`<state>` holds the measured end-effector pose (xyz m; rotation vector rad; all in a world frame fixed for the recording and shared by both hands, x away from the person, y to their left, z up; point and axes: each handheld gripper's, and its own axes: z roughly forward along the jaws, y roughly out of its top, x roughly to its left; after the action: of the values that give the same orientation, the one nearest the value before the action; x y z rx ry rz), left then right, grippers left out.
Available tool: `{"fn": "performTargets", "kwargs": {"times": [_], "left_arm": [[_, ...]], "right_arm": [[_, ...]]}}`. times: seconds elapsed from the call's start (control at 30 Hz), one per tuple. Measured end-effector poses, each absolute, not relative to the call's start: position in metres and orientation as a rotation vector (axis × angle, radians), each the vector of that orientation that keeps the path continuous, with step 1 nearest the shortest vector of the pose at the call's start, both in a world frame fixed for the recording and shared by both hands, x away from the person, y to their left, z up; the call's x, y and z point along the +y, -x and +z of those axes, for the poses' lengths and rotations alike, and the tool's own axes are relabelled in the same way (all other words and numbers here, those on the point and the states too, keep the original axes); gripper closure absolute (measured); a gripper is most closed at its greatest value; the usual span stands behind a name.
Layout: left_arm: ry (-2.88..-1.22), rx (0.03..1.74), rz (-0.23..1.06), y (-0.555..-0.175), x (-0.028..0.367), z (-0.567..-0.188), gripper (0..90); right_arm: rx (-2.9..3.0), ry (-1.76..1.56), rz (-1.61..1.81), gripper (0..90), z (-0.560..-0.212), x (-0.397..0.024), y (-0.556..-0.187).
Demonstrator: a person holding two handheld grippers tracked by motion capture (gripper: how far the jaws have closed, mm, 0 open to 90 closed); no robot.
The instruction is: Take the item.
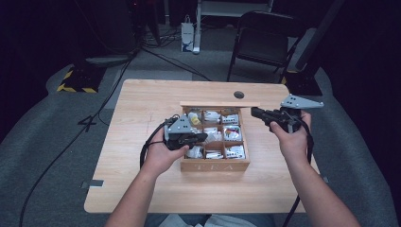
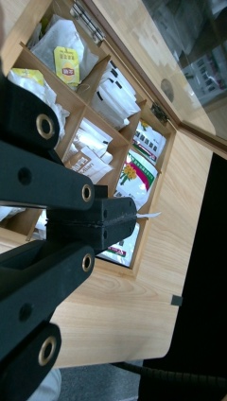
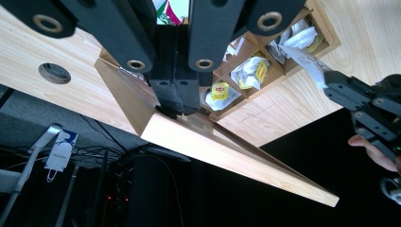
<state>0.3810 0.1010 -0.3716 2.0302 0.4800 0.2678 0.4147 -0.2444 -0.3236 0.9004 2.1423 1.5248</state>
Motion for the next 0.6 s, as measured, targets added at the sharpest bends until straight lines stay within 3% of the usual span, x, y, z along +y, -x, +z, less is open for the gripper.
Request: {"fn": "performTargets", "kwargs": {"times": [0.6], "left_arm": [[-2.028, 0.495, 0.333, -0.364, 0.142, -0.361, 90.0]], "right_arm": [[2.144, -0.903, 1.508, 89.9, -0.323, -0.243, -0.413]]}}
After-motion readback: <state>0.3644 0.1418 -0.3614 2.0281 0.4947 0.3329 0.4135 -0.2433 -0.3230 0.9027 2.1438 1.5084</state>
